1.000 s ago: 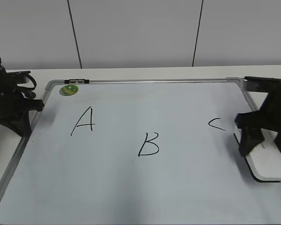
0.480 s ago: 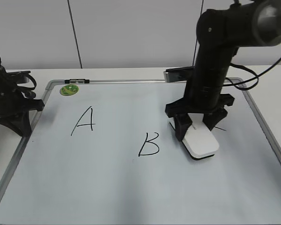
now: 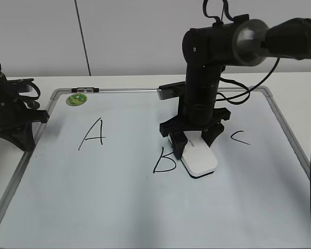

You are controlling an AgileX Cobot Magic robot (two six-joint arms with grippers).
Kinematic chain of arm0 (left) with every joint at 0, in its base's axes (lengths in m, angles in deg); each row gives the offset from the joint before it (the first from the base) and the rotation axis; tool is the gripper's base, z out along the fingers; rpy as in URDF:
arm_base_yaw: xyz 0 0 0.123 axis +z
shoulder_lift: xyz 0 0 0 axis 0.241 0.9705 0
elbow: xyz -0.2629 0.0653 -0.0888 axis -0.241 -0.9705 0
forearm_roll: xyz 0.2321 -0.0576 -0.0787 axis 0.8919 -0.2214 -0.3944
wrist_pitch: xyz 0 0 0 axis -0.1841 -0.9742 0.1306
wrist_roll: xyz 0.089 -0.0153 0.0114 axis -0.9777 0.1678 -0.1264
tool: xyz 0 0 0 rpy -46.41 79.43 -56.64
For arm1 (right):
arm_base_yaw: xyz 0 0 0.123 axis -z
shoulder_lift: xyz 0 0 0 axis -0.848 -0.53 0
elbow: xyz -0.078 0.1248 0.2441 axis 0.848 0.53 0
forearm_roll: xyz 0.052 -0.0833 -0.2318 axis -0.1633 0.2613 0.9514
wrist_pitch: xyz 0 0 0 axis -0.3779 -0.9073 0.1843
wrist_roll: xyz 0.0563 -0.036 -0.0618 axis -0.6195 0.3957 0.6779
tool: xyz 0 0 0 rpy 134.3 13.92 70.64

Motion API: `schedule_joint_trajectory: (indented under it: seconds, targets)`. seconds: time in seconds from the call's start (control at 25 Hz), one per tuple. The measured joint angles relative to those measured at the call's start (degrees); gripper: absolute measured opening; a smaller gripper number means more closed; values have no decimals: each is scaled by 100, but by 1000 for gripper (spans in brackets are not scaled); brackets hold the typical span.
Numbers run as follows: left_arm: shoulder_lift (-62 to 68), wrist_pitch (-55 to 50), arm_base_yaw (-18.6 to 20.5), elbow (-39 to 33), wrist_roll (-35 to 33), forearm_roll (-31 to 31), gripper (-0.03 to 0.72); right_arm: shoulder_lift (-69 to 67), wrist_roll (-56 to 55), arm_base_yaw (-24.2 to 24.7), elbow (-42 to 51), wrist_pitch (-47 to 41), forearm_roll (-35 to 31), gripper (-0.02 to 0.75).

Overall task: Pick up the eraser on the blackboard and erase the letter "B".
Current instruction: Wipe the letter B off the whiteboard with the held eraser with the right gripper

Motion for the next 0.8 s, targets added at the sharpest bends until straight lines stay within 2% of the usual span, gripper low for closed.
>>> schedule_joint_trajectory:
  seconds: [0.36, 0.8]
  targets:
    - [0, 0, 0, 0, 0, 0, 45, -136, -198, -225, -166, -124, 304, 524]
    - [0, 0, 0, 0, 0, -35, 45, -149, -269, -628, -179, -106, 331, 524]
